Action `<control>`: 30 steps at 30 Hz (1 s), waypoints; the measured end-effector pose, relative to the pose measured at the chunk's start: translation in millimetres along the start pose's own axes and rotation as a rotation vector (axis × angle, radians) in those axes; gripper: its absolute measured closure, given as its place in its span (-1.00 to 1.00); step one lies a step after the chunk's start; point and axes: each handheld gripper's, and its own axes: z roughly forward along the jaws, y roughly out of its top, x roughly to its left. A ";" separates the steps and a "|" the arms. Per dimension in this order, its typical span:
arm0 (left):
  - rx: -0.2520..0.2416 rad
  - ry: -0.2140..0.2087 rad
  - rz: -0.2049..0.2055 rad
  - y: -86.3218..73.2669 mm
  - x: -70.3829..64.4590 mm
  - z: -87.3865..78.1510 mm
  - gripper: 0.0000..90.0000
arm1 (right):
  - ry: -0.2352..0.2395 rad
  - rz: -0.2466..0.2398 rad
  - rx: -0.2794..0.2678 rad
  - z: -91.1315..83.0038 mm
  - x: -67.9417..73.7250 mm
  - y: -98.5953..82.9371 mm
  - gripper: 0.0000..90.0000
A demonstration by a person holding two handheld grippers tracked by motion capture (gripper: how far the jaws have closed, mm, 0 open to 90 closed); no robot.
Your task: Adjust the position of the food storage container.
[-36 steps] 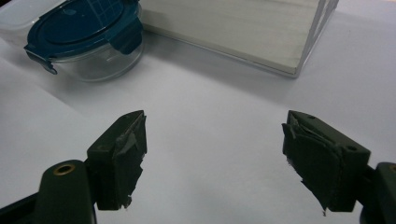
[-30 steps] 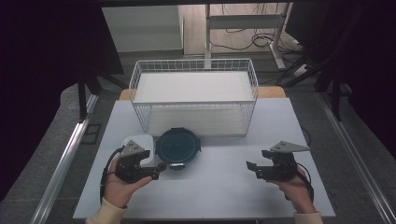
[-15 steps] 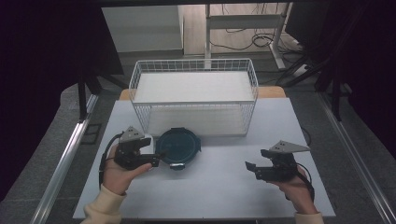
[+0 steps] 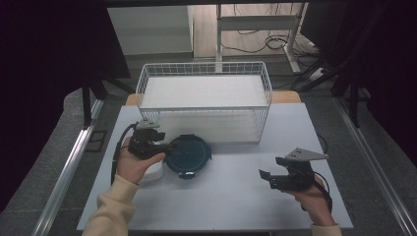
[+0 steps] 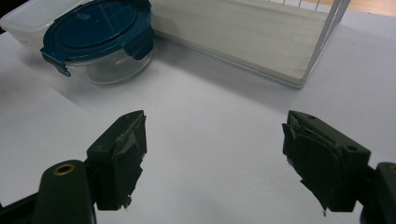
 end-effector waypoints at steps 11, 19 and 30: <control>0.079 0.004 0.015 6.1 21.4 31.1 0.32 | -0.007 0.010 0.009 1.7 -2.2 -1.6 -0.53; 0.131 0.021 0.013 5.3 35.4 52.1 0.79 | -0.005 0.004 0.029 5.1 -1.3 -3.3 -0.54; 0.158 0.086 -0.018 -1.0 45.0 75.7 1.00 | 0.013 -0.021 0.038 10.2 1.8 -5.7 -0.54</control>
